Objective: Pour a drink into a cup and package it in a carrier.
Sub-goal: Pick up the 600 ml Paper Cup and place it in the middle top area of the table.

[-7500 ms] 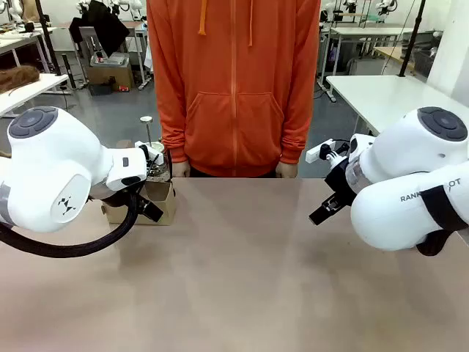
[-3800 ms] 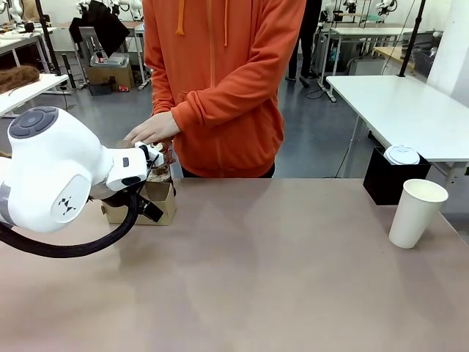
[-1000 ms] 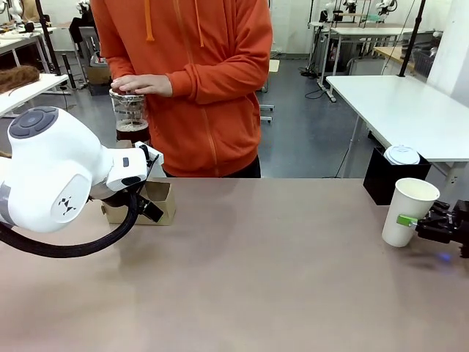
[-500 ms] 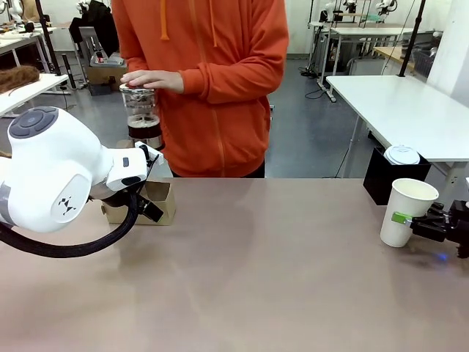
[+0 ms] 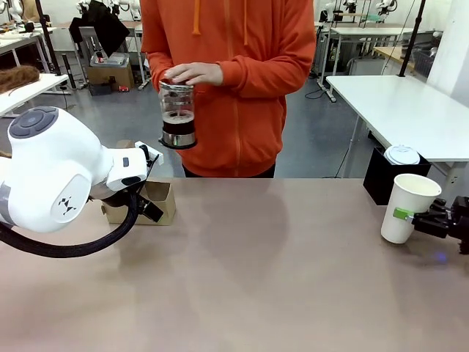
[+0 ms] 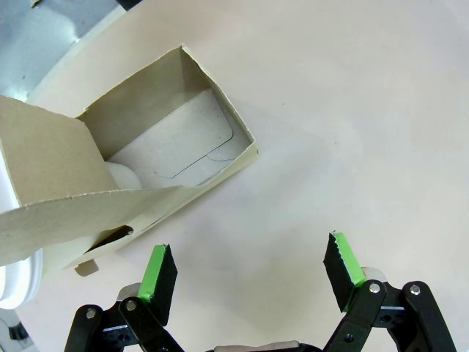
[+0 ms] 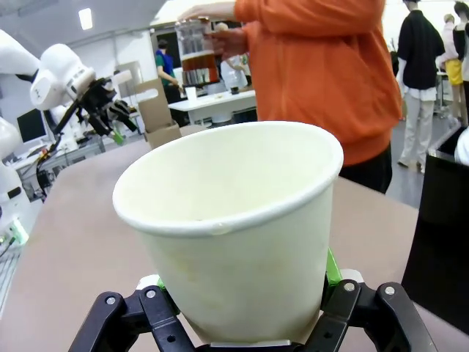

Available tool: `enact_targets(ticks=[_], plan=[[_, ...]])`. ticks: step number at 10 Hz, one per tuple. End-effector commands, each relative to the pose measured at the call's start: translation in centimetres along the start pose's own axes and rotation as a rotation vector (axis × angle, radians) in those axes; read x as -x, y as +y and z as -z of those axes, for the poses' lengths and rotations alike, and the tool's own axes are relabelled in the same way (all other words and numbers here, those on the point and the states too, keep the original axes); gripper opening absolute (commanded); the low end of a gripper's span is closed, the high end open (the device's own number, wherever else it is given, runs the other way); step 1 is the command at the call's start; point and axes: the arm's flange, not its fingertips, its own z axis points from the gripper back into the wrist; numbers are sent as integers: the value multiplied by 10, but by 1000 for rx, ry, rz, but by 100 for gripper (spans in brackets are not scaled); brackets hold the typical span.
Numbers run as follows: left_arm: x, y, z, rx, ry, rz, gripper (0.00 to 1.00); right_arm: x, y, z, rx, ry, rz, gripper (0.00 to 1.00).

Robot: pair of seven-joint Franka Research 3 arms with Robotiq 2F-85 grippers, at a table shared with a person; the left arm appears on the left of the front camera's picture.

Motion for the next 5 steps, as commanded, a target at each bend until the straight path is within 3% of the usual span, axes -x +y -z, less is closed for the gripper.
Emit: enact_targets(ticks=[1, 5], plan=[[0, 0, 0, 1, -1, -1, 100, -46, 27, 31, 11, 9, 23, 80], [0, 0, 0, 1, -1, -1, 100, -76, 36, 141, -6, 33, 81, 80]])
